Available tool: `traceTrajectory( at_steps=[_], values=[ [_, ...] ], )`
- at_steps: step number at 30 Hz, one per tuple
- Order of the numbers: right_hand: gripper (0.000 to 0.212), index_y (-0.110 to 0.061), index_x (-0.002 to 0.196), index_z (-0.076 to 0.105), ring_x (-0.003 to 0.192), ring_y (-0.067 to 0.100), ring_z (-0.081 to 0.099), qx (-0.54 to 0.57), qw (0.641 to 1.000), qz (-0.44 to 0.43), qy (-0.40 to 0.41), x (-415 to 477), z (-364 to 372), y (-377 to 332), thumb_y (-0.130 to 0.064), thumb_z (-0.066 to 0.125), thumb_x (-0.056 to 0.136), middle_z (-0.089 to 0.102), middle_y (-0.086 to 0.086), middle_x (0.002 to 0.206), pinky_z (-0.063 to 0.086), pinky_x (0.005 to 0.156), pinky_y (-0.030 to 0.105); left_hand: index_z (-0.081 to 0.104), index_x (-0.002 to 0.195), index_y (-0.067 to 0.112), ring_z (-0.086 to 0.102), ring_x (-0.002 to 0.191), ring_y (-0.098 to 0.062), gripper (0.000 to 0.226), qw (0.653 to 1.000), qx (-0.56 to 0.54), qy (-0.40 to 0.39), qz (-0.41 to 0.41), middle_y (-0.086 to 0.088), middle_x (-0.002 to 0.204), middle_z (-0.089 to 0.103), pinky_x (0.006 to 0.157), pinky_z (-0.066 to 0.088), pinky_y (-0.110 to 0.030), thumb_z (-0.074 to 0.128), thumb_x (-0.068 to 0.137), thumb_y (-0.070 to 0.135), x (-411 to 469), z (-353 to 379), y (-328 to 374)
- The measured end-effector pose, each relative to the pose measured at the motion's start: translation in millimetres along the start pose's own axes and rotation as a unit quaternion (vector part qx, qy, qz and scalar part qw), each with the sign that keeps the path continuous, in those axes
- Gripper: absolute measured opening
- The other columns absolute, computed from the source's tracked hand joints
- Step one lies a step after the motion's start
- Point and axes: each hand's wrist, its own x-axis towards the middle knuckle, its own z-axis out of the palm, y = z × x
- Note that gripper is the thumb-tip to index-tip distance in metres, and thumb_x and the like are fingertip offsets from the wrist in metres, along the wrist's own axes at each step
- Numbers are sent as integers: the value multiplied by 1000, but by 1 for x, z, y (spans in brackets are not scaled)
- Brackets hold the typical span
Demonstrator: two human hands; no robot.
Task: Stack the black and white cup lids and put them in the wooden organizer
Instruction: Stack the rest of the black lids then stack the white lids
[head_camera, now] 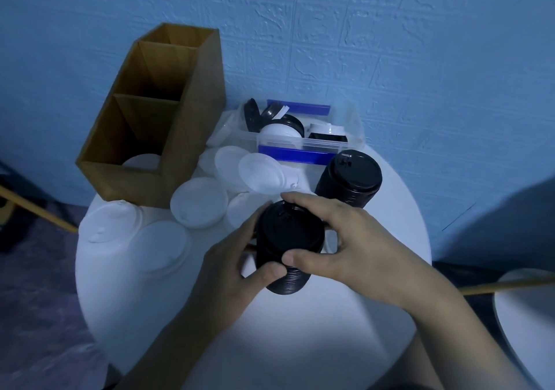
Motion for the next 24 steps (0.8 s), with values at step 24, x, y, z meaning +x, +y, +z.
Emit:
traceTrajectory(
  at_steps=[24],
  values=[
    [72,-49,137,50,121,-2,60,112,993,-13,-32,16,4,9,-65,74,71,64,-24,131,49,107,35,34,148,52,59,126,-5,87,998,23,49,23,22,135,62,100,53,-31,75,71,47,-3,-1,-3]
  ],
)
